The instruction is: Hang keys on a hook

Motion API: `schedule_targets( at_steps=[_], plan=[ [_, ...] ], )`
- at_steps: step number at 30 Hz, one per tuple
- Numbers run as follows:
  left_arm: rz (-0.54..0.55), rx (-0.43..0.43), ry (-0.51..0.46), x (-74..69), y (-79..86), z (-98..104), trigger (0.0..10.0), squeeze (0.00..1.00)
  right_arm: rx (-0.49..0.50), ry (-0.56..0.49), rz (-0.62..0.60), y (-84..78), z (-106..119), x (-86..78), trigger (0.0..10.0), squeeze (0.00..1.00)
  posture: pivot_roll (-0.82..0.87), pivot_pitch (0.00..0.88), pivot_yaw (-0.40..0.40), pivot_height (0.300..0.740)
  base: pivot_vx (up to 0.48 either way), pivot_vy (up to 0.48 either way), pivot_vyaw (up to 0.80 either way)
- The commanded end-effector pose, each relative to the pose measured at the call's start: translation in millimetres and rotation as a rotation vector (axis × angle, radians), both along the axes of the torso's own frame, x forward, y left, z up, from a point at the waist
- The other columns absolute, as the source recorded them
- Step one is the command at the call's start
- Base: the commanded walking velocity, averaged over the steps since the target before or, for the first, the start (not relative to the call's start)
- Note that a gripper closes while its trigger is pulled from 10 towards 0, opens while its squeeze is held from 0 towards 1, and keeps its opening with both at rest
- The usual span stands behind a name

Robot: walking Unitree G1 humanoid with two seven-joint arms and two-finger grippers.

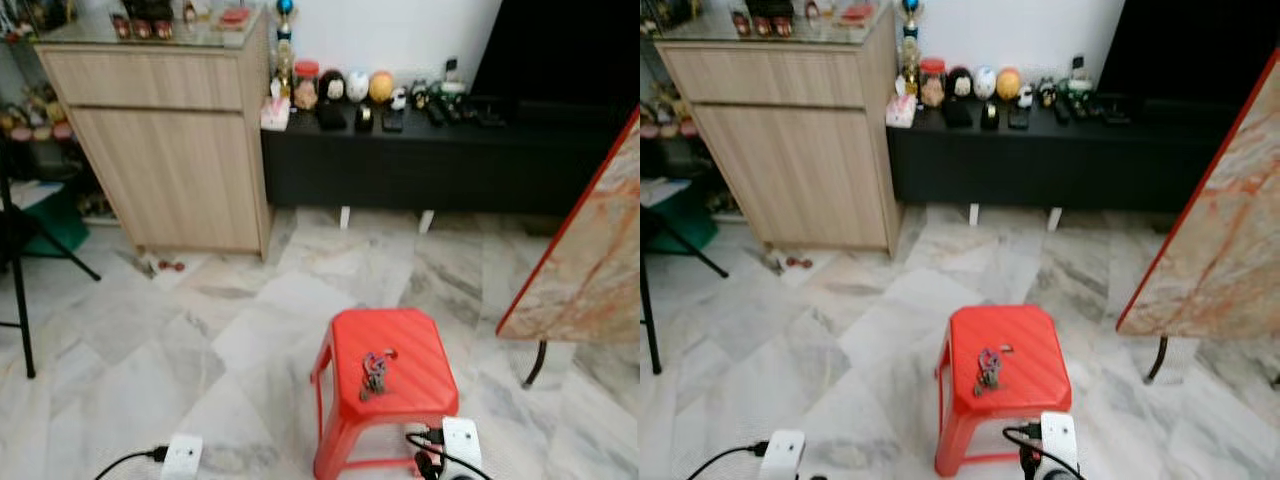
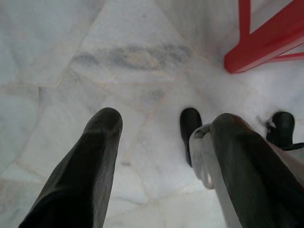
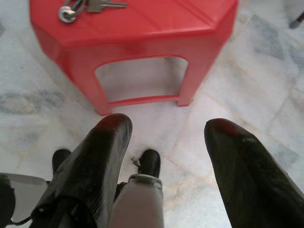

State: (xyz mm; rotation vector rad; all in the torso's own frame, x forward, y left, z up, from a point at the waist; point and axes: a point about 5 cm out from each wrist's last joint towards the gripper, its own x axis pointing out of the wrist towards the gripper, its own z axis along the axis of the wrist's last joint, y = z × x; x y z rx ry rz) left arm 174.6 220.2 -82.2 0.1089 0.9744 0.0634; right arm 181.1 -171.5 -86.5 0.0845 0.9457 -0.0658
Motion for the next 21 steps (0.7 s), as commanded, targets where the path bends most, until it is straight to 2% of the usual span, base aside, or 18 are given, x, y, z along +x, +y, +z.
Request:
schedule_targets(
  at_steps=[1,11,21],
  plan=[
    [0.012,-0.010,-0.011,1.3,-1.3,0.4,10.0,0.00,-0.007,-0.006,-0.013,-5.5,1.2,1.4,10.0,0.00,0.08,0.000,-0.058,0.740,0.000,0.000,0.00],
    [0.049,-0.048,-0.020,1.9,-2.9,0.4,10.0,0.00,-0.007,-0.012,-0.011,-5.8,1.5,1.7,10.0,0.00,0.08,0.000,-0.060,0.740,0.000,0.000,0.00],
    [0.027,-0.036,-0.013,1.1,-2.4,0.1,10.0,0.00,-0.015,-0.011,0.019,-5.1,1.3,1.2,10.0,0.00,0.08,0.000,-0.058,0.740,0.025,0.000,0.00]
  ],
)
